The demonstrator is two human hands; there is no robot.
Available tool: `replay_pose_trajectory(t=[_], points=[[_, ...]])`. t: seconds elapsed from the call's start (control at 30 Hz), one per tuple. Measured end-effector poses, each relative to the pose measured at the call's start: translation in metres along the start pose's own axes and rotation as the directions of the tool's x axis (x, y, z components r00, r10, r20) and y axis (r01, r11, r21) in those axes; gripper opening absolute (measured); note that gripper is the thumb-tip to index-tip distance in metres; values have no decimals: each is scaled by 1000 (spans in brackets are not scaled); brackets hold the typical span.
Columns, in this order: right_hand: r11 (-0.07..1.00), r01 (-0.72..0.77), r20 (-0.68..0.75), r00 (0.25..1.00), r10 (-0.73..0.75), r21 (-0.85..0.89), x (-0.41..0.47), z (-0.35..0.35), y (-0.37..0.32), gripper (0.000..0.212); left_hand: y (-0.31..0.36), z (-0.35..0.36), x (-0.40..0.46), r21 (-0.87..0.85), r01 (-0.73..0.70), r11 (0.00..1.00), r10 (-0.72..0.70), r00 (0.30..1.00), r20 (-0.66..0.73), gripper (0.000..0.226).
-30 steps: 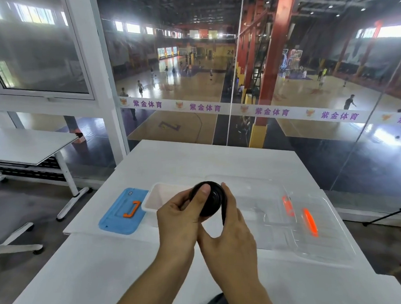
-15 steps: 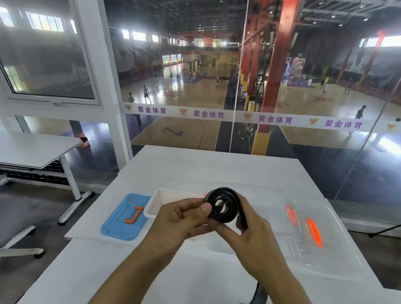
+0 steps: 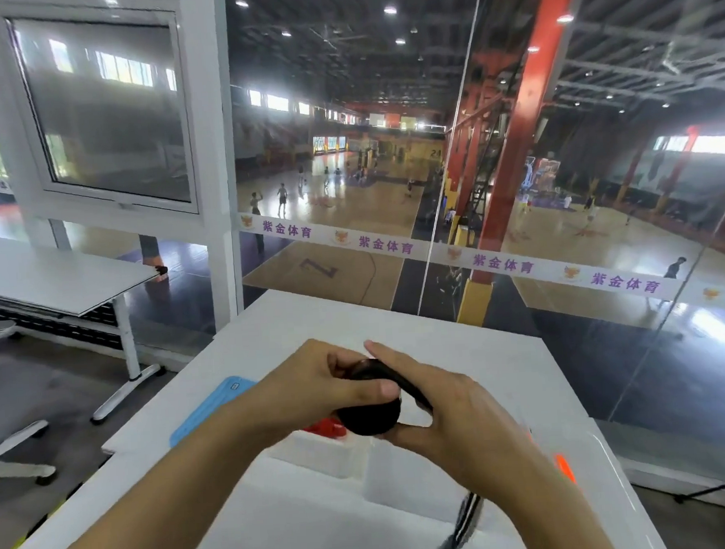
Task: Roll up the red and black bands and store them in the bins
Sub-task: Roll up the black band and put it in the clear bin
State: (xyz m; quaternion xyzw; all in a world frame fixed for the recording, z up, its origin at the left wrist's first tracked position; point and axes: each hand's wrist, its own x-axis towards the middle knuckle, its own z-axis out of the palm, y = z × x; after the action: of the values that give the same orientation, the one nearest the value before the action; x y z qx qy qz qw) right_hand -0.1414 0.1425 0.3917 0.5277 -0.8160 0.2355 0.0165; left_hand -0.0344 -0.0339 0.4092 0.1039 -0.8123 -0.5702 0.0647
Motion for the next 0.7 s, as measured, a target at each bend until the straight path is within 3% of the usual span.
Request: replay_pose_trajectory(t=[0.23,0.33,0.4,0.5,0.7], points=[[952,87,-233,972,-16,294,4,-6,-7,80,12,14,5,-156,-236,959,193,949,-251,20],[910,88,-269,963,27,405,6,-5,-12,89,17,18,8,-182,-312,933,234,906,-351,25],[901,58,-284,956,74,430,9,0,-18,100,23,20,9,-279,-361,890,212,868,-449,38],[897,84,-435,891,128,434,14,15,-33,106,33,31,12,-385,-397,833,155,836,-527,42],[920,22,-581,782,228,391,19,26,-35,84,38,48,10,-352,-397,848,162,826,-540,28]])
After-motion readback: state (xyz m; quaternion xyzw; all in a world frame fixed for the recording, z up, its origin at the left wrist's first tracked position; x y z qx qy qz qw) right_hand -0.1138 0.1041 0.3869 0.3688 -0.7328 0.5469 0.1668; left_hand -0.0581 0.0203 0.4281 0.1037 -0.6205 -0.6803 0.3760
